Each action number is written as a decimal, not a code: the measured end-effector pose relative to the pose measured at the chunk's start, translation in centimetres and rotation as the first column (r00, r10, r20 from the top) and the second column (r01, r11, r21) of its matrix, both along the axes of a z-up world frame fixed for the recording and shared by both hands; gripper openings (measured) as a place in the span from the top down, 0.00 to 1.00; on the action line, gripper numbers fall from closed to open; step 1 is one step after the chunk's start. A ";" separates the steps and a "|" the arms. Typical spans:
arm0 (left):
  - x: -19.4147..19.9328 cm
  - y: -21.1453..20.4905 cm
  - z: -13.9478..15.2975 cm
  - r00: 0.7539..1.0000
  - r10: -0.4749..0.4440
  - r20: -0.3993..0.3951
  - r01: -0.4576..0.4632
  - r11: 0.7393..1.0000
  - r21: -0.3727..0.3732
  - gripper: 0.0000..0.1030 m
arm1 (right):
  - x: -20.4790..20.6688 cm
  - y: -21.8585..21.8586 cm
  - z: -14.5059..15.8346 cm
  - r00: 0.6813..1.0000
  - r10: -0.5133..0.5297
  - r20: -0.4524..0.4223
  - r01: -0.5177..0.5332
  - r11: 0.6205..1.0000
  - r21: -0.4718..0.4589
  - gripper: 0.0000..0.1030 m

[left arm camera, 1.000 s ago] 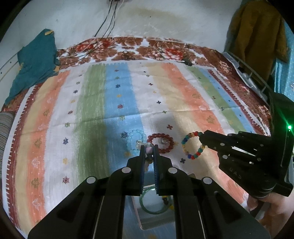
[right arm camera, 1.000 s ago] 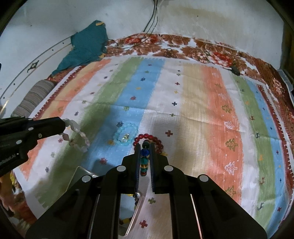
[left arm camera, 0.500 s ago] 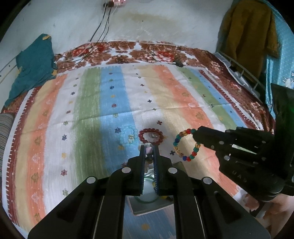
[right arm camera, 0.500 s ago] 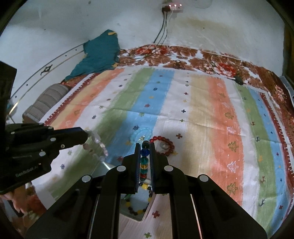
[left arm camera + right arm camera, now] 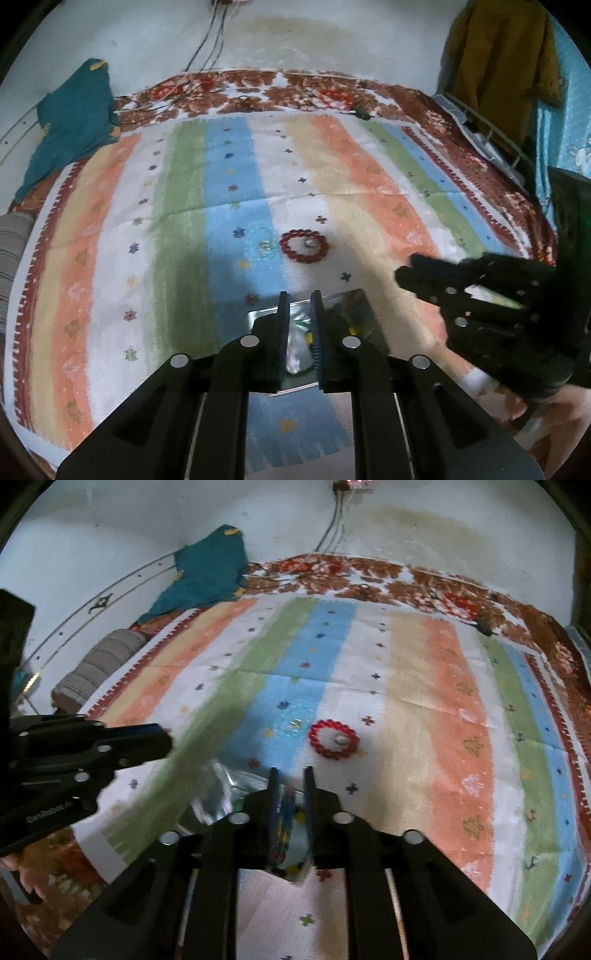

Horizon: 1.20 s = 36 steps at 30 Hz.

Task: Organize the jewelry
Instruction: 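Carry both held bracelets over the silver tin and open both grippers, then move both open grippers to the blue clasp bracelet and red bead bracelet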

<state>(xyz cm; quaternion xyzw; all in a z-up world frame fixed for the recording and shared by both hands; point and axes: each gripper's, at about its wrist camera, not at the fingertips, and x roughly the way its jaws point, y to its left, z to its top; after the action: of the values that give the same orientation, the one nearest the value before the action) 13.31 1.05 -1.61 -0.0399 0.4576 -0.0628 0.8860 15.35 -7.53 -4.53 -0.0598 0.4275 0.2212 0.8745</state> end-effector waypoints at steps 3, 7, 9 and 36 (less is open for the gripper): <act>0.1 0.5 -0.3 1.000 0.015 -0.008 -0.015 1.000 0.005 0.84 | 0.5 -0.5 -0.3 1.000 -0.018 -0.015 0.018 1.000 0.002 0.68; 0.5 0.9 -0.7 0.999 0.034 -0.022 -0.033 0.999 0.012 0.78 | 1.3 -0.8 -0.7 0.999 -0.030 -0.030 0.030 1.000 -0.003 0.68; 0.8 1.2 -0.8 0.999 0.042 -0.024 -0.042 0.999 0.011 0.75 | 1.6 -0.9 -0.8 0.999 -0.032 -0.038 0.032 0.999 -0.004 0.68; 6.7 3.7 -3.9 0.986 0.156 -0.064 -0.153 0.987 0.049 0.45 | 6.9 -0.4 -3.1 0.992 -0.069 -0.109 0.064 0.997 -0.048 0.41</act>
<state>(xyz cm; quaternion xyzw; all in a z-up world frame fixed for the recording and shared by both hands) 20.03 4.76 -5.54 -0.0579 0.4841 0.0172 0.8729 22.23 -7.90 -7.64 -0.0526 0.4818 0.1853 0.8548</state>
